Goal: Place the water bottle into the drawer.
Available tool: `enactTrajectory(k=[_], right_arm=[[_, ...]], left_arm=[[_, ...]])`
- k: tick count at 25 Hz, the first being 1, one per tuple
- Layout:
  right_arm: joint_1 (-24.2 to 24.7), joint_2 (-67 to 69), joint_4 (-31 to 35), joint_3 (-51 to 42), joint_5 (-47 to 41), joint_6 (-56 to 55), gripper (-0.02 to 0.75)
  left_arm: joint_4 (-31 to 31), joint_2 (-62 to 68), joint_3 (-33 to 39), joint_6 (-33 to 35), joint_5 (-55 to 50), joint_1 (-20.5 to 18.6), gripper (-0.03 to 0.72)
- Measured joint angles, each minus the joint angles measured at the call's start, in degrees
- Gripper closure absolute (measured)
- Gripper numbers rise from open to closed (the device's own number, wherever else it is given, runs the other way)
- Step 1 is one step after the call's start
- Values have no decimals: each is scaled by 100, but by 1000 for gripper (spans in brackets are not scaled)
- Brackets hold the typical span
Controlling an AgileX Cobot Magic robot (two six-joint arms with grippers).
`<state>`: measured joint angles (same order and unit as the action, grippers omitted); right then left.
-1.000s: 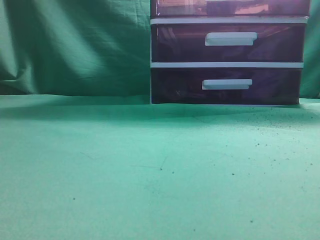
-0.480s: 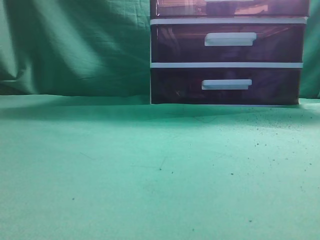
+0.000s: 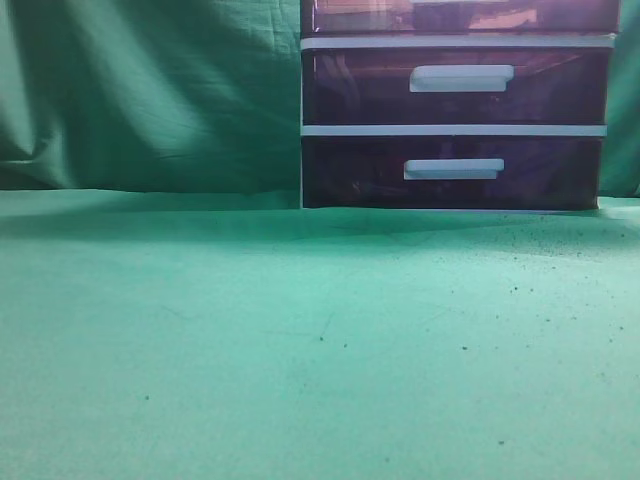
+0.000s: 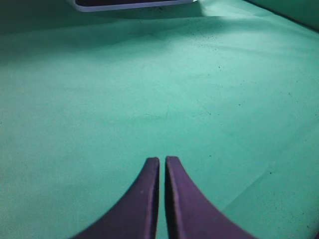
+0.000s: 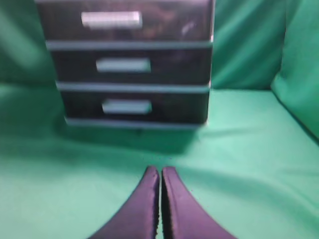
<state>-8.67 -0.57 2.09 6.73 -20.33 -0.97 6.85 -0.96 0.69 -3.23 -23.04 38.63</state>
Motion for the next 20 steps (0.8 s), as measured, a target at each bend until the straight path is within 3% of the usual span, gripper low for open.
enactTrajectory(k=[5,20], right_arm=[[77,0,6,-767,0,407,738],[627,0,126,-822,-126,474,738]], left_arm=[[0,0,0,0,0,0,688],[0,0,0,0,0,0,688]])
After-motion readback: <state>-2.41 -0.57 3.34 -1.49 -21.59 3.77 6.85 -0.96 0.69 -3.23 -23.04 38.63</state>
